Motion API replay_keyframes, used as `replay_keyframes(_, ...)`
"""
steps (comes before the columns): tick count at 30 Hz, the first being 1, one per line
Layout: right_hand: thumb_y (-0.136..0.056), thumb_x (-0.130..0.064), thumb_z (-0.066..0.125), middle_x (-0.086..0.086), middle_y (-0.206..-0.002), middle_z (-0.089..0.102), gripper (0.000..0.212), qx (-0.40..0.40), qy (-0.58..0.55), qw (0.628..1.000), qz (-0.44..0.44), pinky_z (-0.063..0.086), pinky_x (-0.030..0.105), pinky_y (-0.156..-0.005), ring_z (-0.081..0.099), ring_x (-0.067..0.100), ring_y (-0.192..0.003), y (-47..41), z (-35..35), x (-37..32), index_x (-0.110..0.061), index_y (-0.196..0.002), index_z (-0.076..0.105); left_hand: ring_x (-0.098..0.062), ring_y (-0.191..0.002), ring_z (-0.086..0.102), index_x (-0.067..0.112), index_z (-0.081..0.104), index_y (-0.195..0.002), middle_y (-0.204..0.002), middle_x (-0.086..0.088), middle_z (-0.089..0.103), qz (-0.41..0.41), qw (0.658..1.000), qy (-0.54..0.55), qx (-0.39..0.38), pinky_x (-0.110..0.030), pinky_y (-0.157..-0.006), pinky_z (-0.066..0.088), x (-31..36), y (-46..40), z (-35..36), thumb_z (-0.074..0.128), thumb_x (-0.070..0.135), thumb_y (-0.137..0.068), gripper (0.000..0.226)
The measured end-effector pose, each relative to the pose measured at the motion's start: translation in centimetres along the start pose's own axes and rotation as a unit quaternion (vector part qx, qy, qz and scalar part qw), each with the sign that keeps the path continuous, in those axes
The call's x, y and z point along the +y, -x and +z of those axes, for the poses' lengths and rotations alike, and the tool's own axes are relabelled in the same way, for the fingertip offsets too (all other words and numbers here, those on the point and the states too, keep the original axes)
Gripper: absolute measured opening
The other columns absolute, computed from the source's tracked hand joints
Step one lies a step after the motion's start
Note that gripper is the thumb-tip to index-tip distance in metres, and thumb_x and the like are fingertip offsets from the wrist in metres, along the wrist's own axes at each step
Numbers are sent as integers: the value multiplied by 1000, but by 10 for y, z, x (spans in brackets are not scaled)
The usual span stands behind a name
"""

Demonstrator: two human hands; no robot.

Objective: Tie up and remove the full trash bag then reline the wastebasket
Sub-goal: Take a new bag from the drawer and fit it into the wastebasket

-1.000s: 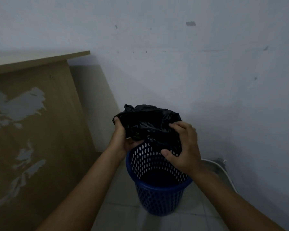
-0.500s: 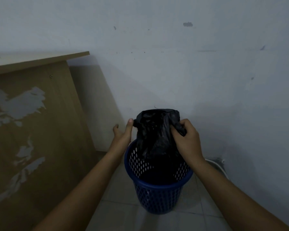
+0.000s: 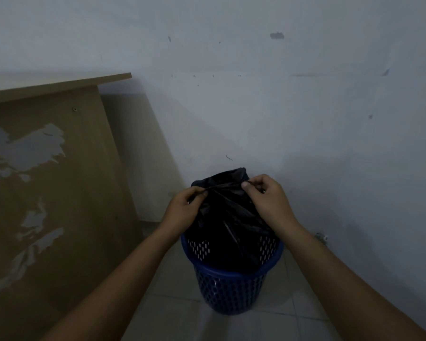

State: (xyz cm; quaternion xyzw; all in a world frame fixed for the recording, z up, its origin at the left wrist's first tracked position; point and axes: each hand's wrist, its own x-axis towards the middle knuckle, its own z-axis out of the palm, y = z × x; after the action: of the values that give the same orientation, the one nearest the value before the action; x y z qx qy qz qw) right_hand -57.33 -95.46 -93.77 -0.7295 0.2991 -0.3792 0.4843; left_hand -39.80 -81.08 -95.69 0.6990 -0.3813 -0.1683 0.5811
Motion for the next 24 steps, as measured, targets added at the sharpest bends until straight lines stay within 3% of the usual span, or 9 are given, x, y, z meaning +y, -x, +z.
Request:
replay_keyframes(4, -94, -50, 76, -6, -112, 74, 33, -22, -62, 998, 23, 56, 24, -82, 71, 7, -103, -1, -5, -1, -23, -112, 72, -15, -78, 74, 12, 74, -98, -90, -9, 78, -8, 999, 32, 11, -26, -71, 59, 5, -2, -5, 64, 18, -104, 14)
replay_keyframes(8, -95, -24, 80, -11, -119, 74, 37, -140, -42, 989, -27, 58, 19, -87, 72, 2, -106, -7, -13, 1, -27, -129, 67, -18, -79, 75, 7, 75, -101, -94, -13, 79, -23, 997, 67, 25, -29, -71, 60, 10, -1, -8, 59, 28, -107, 28)
replay_keyframes(10, -97, -17, 77, -12, -113, 76, 28, -110, 2, 992, -57, 56, 18, -83, 73, 1, -100, -9, -15, 0, -26, -123, 70, -15, -76, 74, 6, 77, -102, -91, -7, 80, -33, 997, 72, 22, -25, -66, 59, 14, -1, -12, 61, 32, -106, 31)
replay_keyframes(13, -98, -24, 77, -8, -104, 77, 12, -23, -70, 996, -48, 57, 16, -73, 74, 3, -89, -11, -19, -6, -25, -109, 75, -12, -68, 69, 0, 75, -95, -82, -9, 75, -28, 999, 39, 3, -24, -60, 54, 16, -4, -18, 63, 33, -104, 36)
replay_keyframes(16, -94, -55, 74, 0, -118, 73, 37, 3, -107, 994, -27, 63, 34, -90, 73, 13, -105, -14, -21, -5, -29, -120, 72, -12, -64, 65, 3, 70, -88, -75, -5, 70, -30, 999, 23, 28, -26, -59, 49, 14, -8, -25, 56, 40, -107, 44)
replay_keyframes(18, -94, -68, 63, 3, -121, 67, 52, 80, -61, 990, -98, 58, 44, -98, 68, 21, -110, -8, -21, 0, -27, -126, 65, -6, -62, 66, 12, 69, -85, -74, 4, 72, -57, 996, 47, 58, -21, -55, 49, 17, -8, -27, 51, 45, -108, 44)
replay_keyframes(20, -98, -68, 57, 7, -112, 58, 59, 131, 34, 959, -250, 52, 48, -92, 60, 28, -102, 4, -23, 5, -14, -123, 62, -3, -72, 70, 22, 73, -92, -86, 7, 76, -83, 991, 81, 68, -20, -60, 53, 23, -7, -28, 48, 48, -108, 40)
replay_keyframes(22, -96, -67, 60, 6, -96, 51, 63, 100, 118, 910, -384, 46, 48, -79, 52, 28, -86, 14, -25, 3, -5, -108, 61, -10, -87, 71, 23, 73, -106, -103, 2, 76, -112, 984, 123, 65, -24, -67, 55, 28, -8, -27, 47, 49, -109, 37)
replay_keyframes(24, -87, -71, 71, 1, -89, 51, 68, 25, 195, 883, -426, 44, 43, -74, 50, 22, -78, 21, -19, -2, -7, -106, 61, -16, -93, 72, 18, 71, -114, -110, -2, 75, -142, 975, 166, 41, -27, -68, 59, 35, -9, -26, 51, 47, -108, 35)
